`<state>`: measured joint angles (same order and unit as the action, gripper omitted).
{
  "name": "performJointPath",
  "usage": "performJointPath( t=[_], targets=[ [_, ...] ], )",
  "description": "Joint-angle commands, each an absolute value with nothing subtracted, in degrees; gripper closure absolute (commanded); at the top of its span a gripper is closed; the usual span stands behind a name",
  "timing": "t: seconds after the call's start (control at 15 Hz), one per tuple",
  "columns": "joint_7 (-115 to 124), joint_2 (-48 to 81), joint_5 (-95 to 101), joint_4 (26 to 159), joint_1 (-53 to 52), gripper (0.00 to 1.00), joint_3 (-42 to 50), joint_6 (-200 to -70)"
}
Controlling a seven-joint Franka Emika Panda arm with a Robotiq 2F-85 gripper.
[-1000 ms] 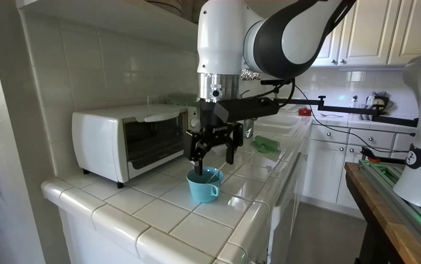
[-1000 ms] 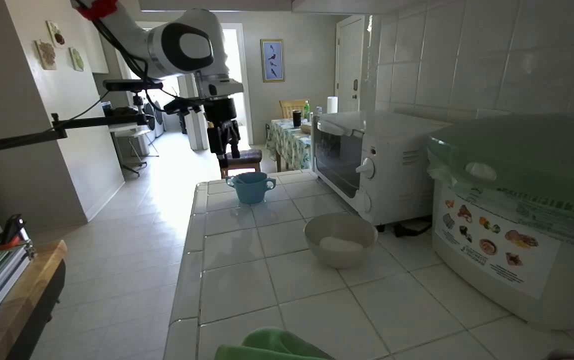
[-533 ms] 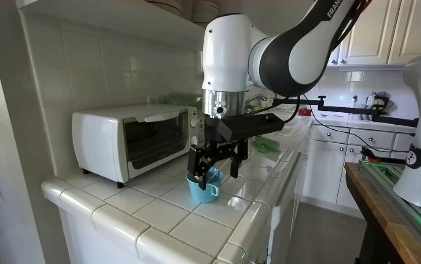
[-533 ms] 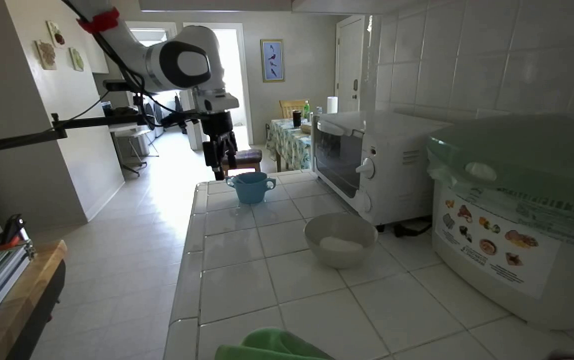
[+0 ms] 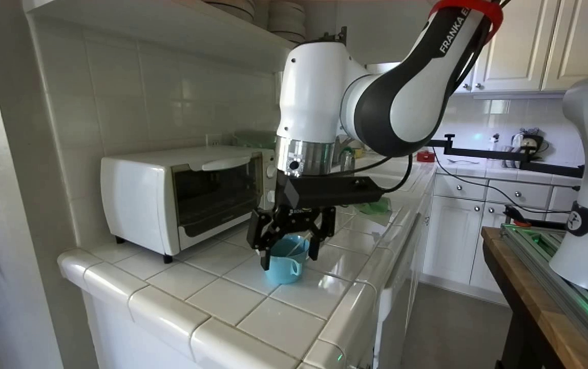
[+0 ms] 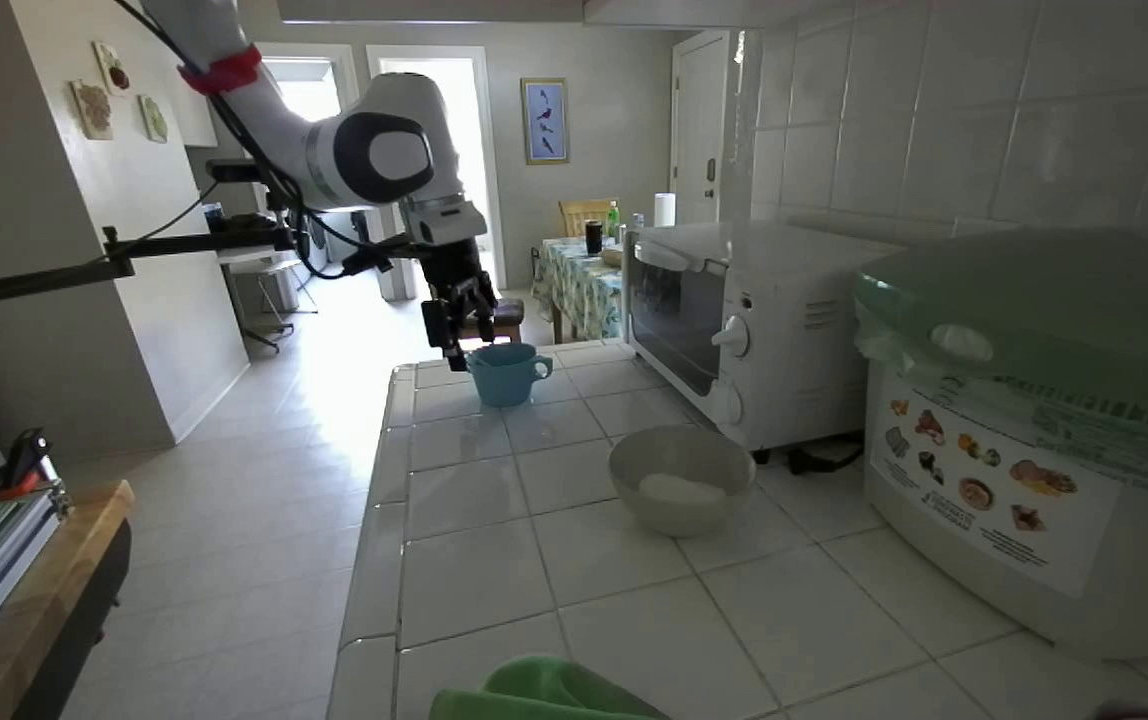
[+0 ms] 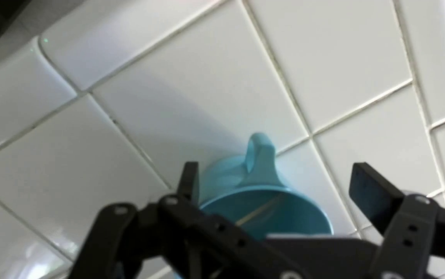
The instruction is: Pick up the cup and put it on top of the microwave
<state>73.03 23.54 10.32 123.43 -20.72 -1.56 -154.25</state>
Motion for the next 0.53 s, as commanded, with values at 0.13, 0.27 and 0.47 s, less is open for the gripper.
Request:
performJointPath(
  t=[0.13, 0.27, 0.47],
  targets=[
    [78.15, 25.3, 9.89, 120.62, -24.07, 0.0, -0.74, -154.4],
    [79.84, 25.15, 10.08, 120.94, -25.0, 0.0, -0.66, -154.3],
    [82.28, 25.1, 10.34, 122.01, -25.57, 0.0, -0.15, -154.49]
  ],
)
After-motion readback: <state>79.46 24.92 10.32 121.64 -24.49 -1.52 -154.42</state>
